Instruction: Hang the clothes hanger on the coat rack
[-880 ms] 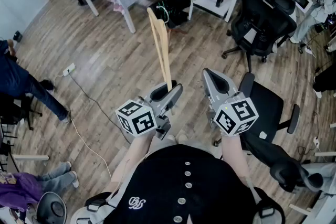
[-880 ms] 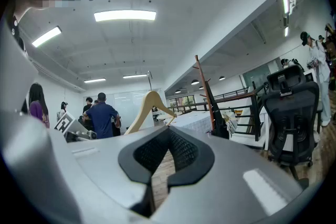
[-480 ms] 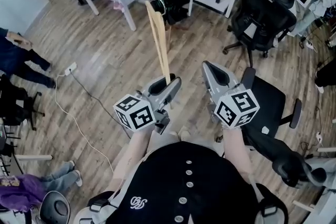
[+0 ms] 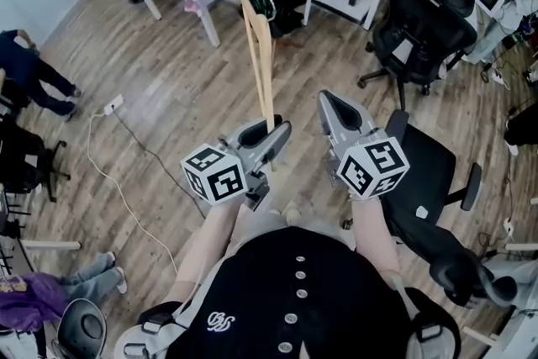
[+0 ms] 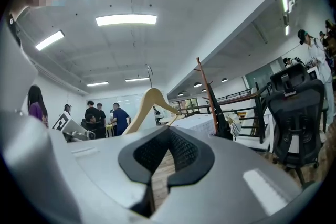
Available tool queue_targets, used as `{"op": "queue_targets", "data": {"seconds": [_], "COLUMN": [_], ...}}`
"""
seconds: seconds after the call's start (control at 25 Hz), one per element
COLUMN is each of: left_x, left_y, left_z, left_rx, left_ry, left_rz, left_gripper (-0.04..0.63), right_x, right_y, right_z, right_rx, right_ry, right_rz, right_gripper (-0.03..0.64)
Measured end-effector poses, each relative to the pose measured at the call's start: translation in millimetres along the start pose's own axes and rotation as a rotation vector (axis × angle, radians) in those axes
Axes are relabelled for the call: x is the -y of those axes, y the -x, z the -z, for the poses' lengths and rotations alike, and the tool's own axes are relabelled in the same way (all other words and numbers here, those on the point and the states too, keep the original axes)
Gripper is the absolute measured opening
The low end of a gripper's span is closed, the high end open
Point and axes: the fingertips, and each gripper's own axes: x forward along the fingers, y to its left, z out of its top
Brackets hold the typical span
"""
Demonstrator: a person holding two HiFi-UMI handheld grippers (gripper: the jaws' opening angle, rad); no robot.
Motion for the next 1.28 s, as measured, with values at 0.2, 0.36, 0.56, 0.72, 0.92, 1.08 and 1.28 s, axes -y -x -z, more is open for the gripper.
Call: {"op": "queue_targets", "data": {"seconds": [0.2, 0.36, 0.56, 0.72, 0.92, 1.08, 1.28], "left_x": [2, 4, -7, -25, -58, -88, -130], "left_y": [-14, -26, -40, -49, -60, -73, -89], "left_z": [0, -2, 1, -1, -16, -37, -71], "left_rx": [0.026, 0.064, 0.057, 0.053, 0.053, 0.051, 0.036], "left_ry": [0.017, 0.068, 0.066, 0.083, 0.114, 0.104, 0.099], "left_rz": [0.008, 0.014, 0.001, 0.001, 0.011, 0.039, 0.061], "left_gripper": [0.12, 0.12, 0.121, 0.121, 0.123, 0.123, 0.123], "right_x": [16, 29, 42, 48, 59, 63, 66], "right_y": [5, 6, 0, -16, -53, -100, -159], "right_z": [3, 9, 13, 10, 12, 7, -1], "right_rx": [-0.027, -0.046, -0.068, -0.068, -0.066, -0.052, -0.053], "right_ry": [0.007, 0.006, 0.003, 0.02, 0.019, 0.028, 0.04], "right_rz": [-0.012, -0.028, -0.031, -0.036, -0.035, -0.038, -0.034], "right_gripper": [0.002, 0.002, 0.002, 0.002, 0.002, 0.002, 0.002]}}
